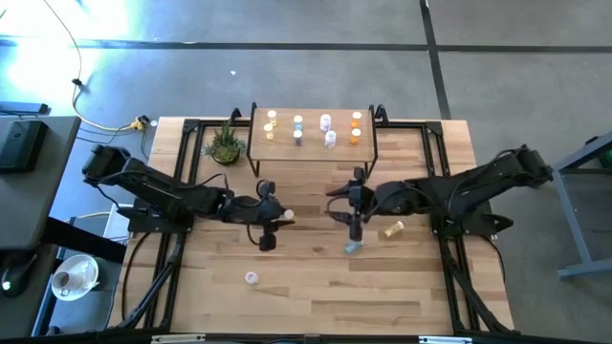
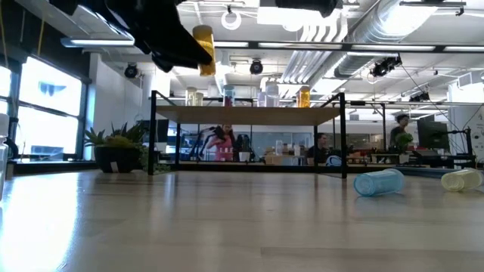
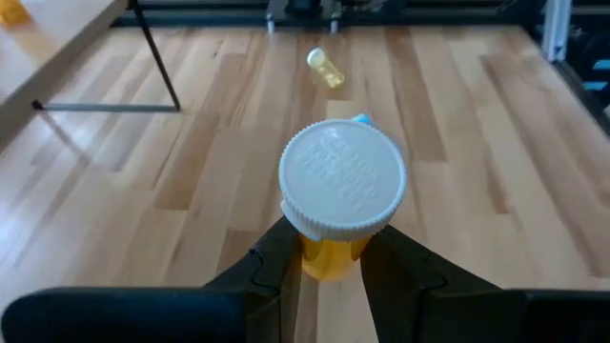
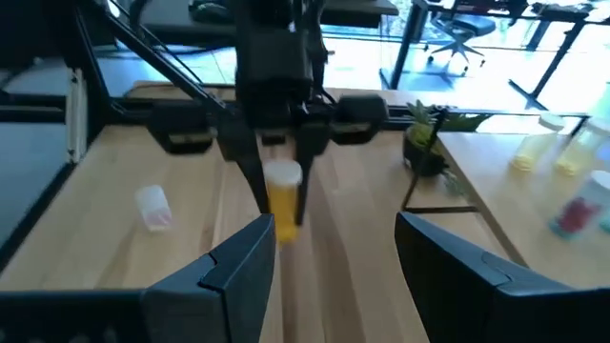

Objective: Pick and place medicine bottles onto shelf by color
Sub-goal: Put the orange pill bottle on the shelf

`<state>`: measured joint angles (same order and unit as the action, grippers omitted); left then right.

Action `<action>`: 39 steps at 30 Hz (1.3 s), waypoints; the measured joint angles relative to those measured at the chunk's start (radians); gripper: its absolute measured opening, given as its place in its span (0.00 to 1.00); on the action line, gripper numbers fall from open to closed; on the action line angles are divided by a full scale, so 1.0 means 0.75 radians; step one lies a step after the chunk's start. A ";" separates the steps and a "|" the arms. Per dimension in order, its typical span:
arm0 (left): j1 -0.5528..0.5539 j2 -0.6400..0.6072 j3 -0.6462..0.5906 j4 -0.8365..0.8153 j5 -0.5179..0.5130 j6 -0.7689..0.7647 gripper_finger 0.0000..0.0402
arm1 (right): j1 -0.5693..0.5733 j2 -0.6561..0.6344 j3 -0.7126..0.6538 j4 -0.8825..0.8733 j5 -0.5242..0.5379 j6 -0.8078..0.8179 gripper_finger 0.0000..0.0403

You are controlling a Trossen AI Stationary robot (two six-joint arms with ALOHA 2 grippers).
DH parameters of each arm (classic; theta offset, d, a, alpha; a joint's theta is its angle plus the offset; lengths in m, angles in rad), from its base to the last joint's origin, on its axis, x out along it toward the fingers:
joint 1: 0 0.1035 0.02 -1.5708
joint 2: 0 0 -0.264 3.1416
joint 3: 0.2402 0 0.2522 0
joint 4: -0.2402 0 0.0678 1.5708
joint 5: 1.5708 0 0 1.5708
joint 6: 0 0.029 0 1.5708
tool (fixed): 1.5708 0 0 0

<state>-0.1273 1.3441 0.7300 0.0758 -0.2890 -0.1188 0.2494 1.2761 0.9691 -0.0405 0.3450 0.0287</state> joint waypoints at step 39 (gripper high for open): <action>0.005 0.286 0.144 0.107 0.012 0.034 0.21 | -0.118 0.465 0.000 0.409 -0.346 0.031 0.52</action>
<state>-0.1238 1.5589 0.8383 0.1561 -0.2798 -0.0934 0.1612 1.6249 0.9691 0.2661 0.0853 0.0517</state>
